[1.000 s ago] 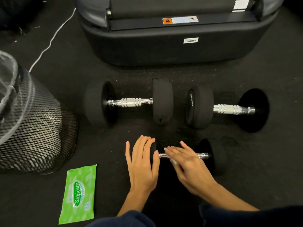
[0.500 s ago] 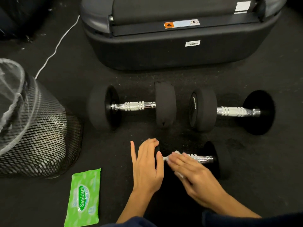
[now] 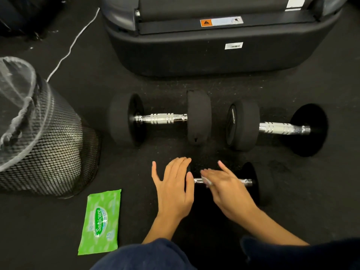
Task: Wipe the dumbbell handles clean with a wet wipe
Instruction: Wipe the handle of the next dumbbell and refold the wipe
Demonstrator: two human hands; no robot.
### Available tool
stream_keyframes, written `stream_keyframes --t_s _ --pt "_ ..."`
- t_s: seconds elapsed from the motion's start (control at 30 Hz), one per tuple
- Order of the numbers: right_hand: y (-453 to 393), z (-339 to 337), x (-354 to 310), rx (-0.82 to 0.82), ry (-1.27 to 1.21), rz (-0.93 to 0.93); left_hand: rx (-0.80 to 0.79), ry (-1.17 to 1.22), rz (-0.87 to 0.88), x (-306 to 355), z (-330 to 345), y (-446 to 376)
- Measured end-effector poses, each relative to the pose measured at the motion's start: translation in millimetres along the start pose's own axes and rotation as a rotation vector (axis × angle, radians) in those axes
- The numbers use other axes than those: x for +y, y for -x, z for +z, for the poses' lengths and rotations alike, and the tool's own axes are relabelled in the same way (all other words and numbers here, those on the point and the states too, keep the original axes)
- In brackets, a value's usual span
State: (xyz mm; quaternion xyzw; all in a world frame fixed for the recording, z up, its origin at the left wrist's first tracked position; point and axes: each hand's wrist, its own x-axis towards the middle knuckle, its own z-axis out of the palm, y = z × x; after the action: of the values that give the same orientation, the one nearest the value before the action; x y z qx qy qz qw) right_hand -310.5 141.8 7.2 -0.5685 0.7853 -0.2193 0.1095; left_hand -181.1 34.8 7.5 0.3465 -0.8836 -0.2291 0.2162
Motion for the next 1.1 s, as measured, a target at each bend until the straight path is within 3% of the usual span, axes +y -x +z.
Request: stream_keyframes --t_s 0.17,0.33,0.47,0.63,0.77,0.87,0.93,1.0,1.1 --pt "21.9 6.0 -2.9 -0.058 -0.035 -0.173 -0.017 -0.046 0.03 -2.8 -2.1 -1.6" --pt "3.1 -1.1 4.0 -0.048 -0.116 0.009 0.002 -0.03 0.0 0.0 0.2 -1.3" --pt "20.3 0.3 -11.0 -0.095 -0.122 -0.119 -0.004 -0.062 0.018 -2.1 -2.1 -3.7" --pt "6.9 -0.6 2.1 -0.004 -0.137 0.022 0.013 -0.021 -0.019 0.7 0.9 -2.5" --pt "3.1 3.3 -13.3 -0.118 -0.11 -0.086 0.014 -0.051 -0.005 -0.3 -0.4 -4.0" --pt "4.6 -16.5 -6.3 -0.192 -0.264 -0.075 0.011 -0.048 -0.006 -0.9 -1.0 -2.6" --pt "-3.4 -30.8 2.5 -0.107 -0.358 -0.013 0.011 -0.034 -0.016 0.6 0.1 -2.3" --pt "-14.3 -36.2 6.9 -0.007 -0.316 -0.009 0.016 -0.032 -0.02 0.8 0.6 -2.0" --pt "-25.9 -29.3 1.1 -0.117 -0.115 0.007 0.015 -0.032 -0.02 0.4 1.0 -2.3"
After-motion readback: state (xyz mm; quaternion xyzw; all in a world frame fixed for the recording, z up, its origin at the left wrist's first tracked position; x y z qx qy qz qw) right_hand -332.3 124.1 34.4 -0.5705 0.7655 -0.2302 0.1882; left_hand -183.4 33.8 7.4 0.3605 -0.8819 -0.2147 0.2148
